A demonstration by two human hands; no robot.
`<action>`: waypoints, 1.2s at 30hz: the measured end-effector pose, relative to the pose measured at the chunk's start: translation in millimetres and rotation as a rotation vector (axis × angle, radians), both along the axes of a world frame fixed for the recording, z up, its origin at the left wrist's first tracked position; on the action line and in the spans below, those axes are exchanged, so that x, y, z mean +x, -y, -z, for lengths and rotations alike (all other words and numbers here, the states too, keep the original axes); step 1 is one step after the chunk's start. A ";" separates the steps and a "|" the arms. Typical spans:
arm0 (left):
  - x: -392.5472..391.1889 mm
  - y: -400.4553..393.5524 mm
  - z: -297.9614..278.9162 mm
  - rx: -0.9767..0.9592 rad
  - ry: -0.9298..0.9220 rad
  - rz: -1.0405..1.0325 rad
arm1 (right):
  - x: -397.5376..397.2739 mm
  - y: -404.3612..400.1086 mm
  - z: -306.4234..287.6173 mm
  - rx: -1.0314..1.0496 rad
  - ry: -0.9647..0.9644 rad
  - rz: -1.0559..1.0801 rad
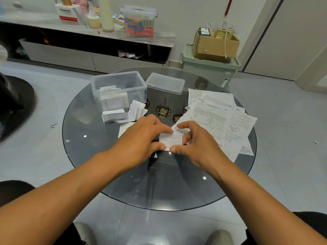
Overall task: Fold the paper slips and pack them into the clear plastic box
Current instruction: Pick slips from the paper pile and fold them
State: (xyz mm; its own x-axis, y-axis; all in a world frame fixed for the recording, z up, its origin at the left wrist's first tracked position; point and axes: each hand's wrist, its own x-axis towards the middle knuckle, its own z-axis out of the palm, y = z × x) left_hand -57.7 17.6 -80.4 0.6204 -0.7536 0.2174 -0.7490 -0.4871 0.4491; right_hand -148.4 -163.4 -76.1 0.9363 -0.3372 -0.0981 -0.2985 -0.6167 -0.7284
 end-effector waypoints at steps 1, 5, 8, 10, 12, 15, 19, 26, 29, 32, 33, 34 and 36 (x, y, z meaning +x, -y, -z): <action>-0.1 1.2 0.1 -0.002 0.048 0.054 | -0.2 2.3 -1.9 -0.004 -0.014 -0.006; -6.4 5.5 4.3 0.086 0.199 0.288 | -1.1 16.7 -7.5 -0.028 -0.063 -0.015; -13.1 8.7 4.5 0.145 0.379 0.355 | -2.3 26.2 -10.3 -0.024 0.010 0.039; -14.6 11.4 1.2 0.187 0.440 0.338 | -4.6 34.4 -14.8 -0.125 0.035 0.033; -15.6 14.2 -4.3 0.269 0.398 0.249 | -8.3 42.9 -22.5 -0.239 -0.042 -0.020; -11.4 11.4 -12.3 0.395 0.380 0.060 | -12.7 47.4 -33.7 -0.346 -0.220 -0.100; -5.8 5.1 -17.4 0.523 0.386 -0.182 | -11.7 48.0 -37.7 -0.485 -0.242 -0.151; -0.1 -2.0 -8.7 0.411 0.350 -0.248 | 3.4 52.6 -21.4 -0.861 -0.134 -0.106; 2.8 -5.3 -3.2 0.096 0.332 -0.181 | 1.3 46.8 -23.1 -0.839 0.037 -0.163; 3.3 -10.4 -14.2 0.002 0.118 0.023 | -11.1 29.5 -33.1 -0.513 0.066 -0.321; 2.6 -11.1 -17.6 0.026 0.067 0.084 | -16.6 24.7 -33.9 -0.400 0.025 -0.368; 2.7 -11.9 -19.5 0.055 0.039 0.128 | -21.6 21.1 -34.9 -0.303 -0.013 -0.402; 2.1 -13.3 -19.2 0.095 -0.030 0.164 | -29.8 20.9 -35.2 -0.158 -0.049 -0.419</action>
State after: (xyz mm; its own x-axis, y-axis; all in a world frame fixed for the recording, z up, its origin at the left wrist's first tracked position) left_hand -55.6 30.9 -61.3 0.4924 -0.8615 0.1239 -0.8090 -0.4006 0.4302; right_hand -178.2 -184.4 -40.9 0.9908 0.0551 -0.1235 -0.0314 -0.7945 -0.6064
